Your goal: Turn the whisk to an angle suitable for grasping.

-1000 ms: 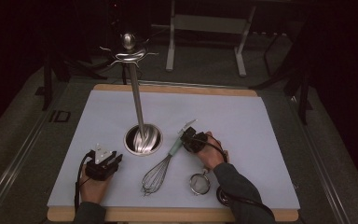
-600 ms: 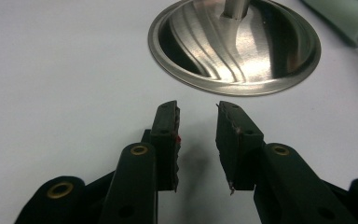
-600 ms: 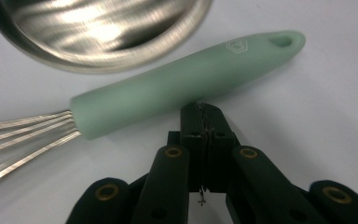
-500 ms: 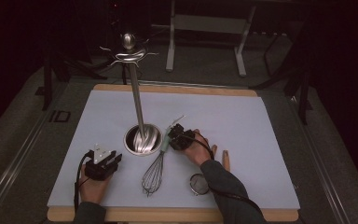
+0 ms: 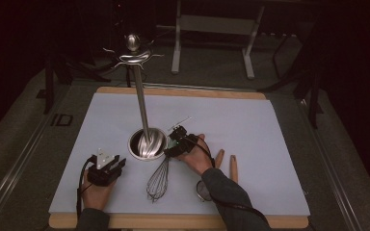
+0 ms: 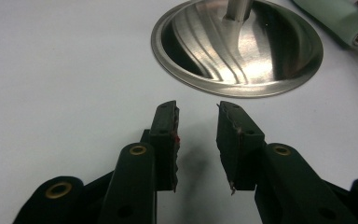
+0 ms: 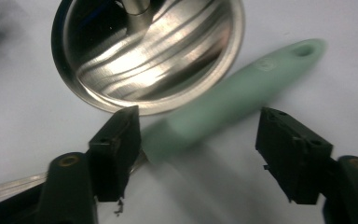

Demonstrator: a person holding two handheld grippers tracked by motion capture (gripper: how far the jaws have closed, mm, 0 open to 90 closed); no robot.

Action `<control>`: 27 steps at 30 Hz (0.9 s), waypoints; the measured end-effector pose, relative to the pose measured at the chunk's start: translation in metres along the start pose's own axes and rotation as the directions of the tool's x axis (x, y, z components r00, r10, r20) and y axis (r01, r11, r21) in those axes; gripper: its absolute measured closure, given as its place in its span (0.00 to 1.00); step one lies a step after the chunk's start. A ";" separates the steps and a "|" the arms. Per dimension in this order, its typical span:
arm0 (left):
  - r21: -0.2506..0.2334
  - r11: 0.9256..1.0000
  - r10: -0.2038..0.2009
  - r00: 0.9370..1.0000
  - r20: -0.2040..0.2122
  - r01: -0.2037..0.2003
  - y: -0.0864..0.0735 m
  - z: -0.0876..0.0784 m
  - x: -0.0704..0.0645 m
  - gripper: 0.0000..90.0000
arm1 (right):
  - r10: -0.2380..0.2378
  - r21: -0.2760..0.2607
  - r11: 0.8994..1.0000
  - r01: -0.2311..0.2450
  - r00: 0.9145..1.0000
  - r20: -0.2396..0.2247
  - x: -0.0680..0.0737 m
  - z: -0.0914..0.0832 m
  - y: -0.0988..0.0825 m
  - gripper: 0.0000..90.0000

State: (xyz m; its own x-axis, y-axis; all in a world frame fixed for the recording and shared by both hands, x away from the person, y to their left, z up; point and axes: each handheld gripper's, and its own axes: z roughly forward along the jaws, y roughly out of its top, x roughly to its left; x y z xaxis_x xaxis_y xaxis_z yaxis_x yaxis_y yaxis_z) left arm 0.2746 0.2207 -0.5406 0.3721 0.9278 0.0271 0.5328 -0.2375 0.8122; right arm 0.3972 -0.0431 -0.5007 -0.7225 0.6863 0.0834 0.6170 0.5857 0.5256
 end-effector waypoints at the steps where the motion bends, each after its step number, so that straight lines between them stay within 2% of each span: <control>1: 0.001 1.000 -0.001 1.000 0.000 0.001 0.000 0.000 0.000 0.76 | 0.002 0.015 1.000 -0.002 1.000 -0.003 0.001 0.004 0.000 0.32; 4: 0.000 1.000 0.000 1.000 0.001 0.000 0.000 0.000 0.000 0.76 | 0.017 0.030 0.999 -0.017 1.000 0.025 0.003 0.012 0.002 0.28; 7: 0.000 1.000 0.000 1.000 0.001 0.000 0.000 0.000 0.000 0.76 | 0.054 0.051 0.997 -0.055 0.998 0.017 0.001 0.016 0.002 0.29; 10: -0.001 1.000 0.000 1.000 0.001 0.000 0.000 0.000 0.000 0.76 | 0.061 0.069 0.996 -0.062 0.998 0.027 0.003 0.017 0.003 0.31; 14: 0.001 1.000 0.002 1.000 0.000 -0.002 0.000 0.000 0.000 0.76 | 0.057 0.067 0.996 -0.057 0.998 0.008 0.001 0.013 0.002 0.48; 18: 0.002 1.000 0.002 1.000 -0.001 -0.002 0.000 0.000 0.000 0.76 | 0.057 0.072 0.996 -0.056 0.998 -0.017 0.001 0.011 0.001 0.59; 20: 0.002 1.000 0.002 1.000 -0.001 -0.002 0.000 0.000 0.000 0.76 | 0.057 0.077 0.996 -0.053 0.997 -0.044 0.001 0.010 0.001 0.64; 27: 0.002 1.000 0.002 1.000 0.000 -0.002 0.000 0.000 0.000 0.76 | 0.026 0.097 0.995 -0.020 0.997 -0.067 0.003 0.007 0.001 0.67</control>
State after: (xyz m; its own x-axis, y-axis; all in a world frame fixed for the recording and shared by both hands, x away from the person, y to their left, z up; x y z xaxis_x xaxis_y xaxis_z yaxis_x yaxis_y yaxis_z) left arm 0.2746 0.2203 -0.5406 0.3732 0.9273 0.0293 0.5336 -0.2404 0.8108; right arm 0.3978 -0.0369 -0.5058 -0.7254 0.6709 0.1537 0.6583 0.6111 0.4396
